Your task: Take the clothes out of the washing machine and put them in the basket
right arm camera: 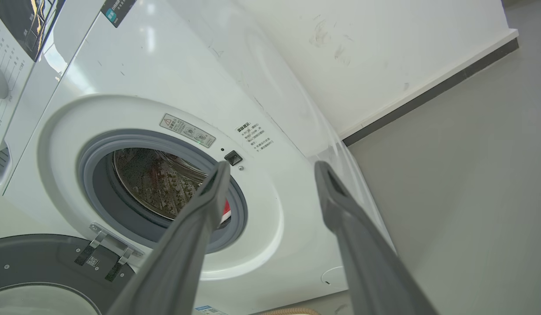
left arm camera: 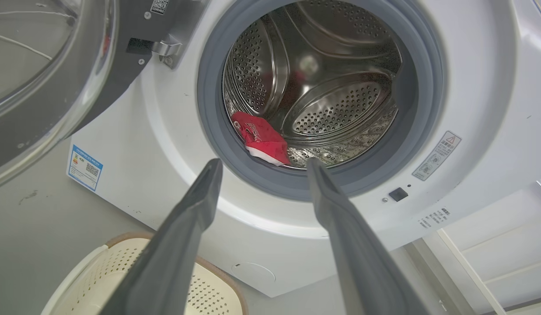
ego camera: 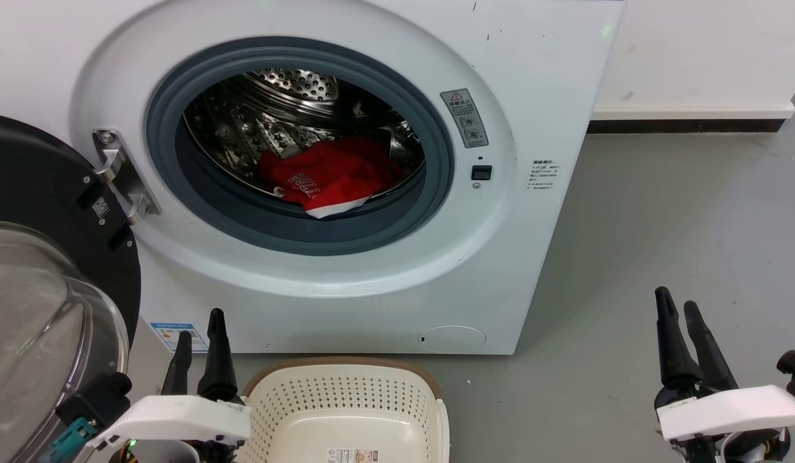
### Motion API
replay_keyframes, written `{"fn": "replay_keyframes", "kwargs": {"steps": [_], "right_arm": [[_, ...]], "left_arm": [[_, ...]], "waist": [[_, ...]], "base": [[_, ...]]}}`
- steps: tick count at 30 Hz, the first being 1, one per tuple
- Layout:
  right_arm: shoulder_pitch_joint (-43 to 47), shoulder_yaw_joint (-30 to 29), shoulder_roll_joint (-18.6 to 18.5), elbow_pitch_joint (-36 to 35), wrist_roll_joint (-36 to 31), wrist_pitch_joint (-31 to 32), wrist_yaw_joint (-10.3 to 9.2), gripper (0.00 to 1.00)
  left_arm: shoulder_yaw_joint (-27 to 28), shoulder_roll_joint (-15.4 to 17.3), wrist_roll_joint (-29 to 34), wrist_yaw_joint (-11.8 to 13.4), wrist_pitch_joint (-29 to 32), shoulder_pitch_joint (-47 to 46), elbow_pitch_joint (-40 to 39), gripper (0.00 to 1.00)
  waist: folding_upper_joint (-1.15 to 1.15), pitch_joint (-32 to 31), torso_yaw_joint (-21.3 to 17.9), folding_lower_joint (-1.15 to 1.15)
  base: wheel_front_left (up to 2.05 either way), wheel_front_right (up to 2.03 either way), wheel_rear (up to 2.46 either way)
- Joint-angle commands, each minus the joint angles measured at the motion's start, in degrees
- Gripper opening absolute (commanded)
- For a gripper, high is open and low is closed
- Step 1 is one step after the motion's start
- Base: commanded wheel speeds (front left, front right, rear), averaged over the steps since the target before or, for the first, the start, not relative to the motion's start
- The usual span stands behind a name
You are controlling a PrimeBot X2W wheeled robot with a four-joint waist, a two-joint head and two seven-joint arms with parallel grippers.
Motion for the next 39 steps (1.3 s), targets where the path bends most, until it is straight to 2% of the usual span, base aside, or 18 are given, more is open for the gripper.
{"fn": "replay_keyframes", "kwargs": {"steps": [1,22,39], "right_arm": [[0.3,0.3,0.0,-1.3,-2.2,-0.7,0.00,1.00],[2.2,1.6,0.0,-4.0,-19.2,-4.1,0.00,1.00],[3.6,2.3,0.0,-5.6,-29.3,-6.3,0.00,1.00]], "left_arm": [[-0.3,0.1,2.1,0.4,-0.6,0.0,-1.1,1.00],[-2.5,0.5,16.9,1.2,-3.9,1.7,-2.0,1.00],[-3.6,0.9,26.0,1.8,-6.2,2.9,-1.1,1.00]], "waist": [[0.00,0.0,0.0,0.00],[0.00,0.3,0.1,0.00],[0.00,0.4,0.2,0.00]], "base": [[0.00,0.00,0.00],[0.00,0.00,0.00],[0.00,0.00,0.00]]}}
